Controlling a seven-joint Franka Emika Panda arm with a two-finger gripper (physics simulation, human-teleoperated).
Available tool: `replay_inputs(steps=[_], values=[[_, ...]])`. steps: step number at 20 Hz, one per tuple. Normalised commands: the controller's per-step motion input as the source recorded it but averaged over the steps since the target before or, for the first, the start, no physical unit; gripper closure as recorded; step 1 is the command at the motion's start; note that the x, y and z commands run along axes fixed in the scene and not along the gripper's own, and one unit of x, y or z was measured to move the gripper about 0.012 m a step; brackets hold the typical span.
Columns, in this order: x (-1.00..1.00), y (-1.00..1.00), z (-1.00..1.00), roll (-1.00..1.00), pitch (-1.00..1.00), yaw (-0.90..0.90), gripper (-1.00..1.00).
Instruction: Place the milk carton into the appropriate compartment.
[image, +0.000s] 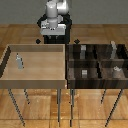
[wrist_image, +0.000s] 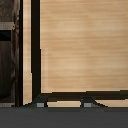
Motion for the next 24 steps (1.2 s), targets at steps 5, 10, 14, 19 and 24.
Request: replay_inputs(steps=[5, 10, 14, 19, 24], values=[[0.0, 0.0, 0.0, 0.0, 0.0, 0.0, -1.0], [0.0, -0.4, 0.0, 0.0, 0.0, 0.0, -1.0], [0.0, -1.0, 0.0, 0.0, 0.0, 0.0, -1.0], [0.0, -1.0, 0.0, 0.0, 0.0, 0.0, -1.0], [0.0, -1.0, 0.0, 0.0, 0.0, 0.0, -1.0]])
